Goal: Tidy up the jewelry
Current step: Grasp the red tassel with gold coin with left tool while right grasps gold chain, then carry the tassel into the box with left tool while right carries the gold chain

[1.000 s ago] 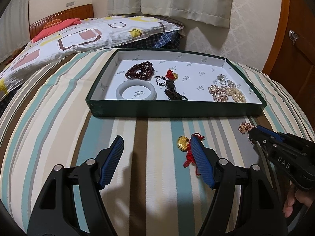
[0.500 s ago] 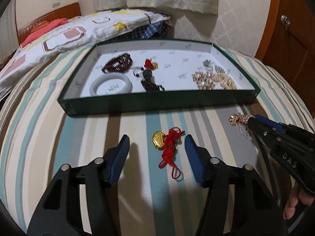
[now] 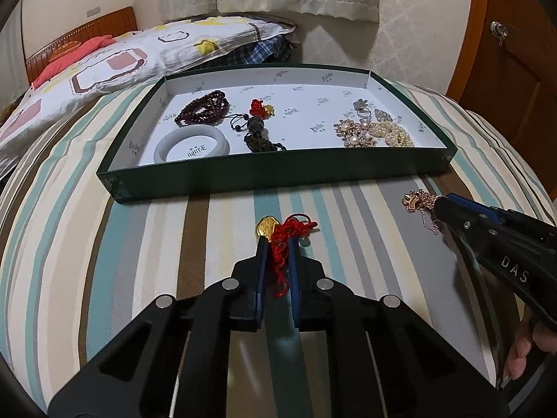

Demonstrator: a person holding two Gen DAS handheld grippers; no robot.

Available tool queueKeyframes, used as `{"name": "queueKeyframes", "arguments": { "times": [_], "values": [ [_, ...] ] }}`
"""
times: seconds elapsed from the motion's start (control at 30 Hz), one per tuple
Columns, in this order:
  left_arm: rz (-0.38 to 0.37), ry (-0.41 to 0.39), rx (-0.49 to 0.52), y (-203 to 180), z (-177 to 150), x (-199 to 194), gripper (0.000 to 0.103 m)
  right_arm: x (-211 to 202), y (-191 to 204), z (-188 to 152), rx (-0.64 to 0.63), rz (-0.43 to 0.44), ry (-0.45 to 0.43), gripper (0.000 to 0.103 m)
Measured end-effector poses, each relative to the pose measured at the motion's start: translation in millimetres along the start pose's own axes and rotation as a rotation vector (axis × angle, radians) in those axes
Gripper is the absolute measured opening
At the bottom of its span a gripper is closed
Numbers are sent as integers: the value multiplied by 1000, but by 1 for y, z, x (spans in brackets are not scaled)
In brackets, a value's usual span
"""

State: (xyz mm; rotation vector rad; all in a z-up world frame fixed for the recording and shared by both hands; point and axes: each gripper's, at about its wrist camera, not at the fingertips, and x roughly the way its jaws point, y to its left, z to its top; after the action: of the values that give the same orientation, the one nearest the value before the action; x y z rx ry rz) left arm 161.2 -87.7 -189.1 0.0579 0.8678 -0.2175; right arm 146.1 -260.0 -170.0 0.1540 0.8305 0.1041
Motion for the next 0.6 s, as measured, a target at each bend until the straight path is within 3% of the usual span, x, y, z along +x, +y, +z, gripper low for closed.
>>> {"name": "queueKeyframes", "arguments": {
  "times": [0.6],
  "values": [
    [13,-96,-16,9,16,-30,11,-29,12,15,-15,8,-124,11]
  ]
}}
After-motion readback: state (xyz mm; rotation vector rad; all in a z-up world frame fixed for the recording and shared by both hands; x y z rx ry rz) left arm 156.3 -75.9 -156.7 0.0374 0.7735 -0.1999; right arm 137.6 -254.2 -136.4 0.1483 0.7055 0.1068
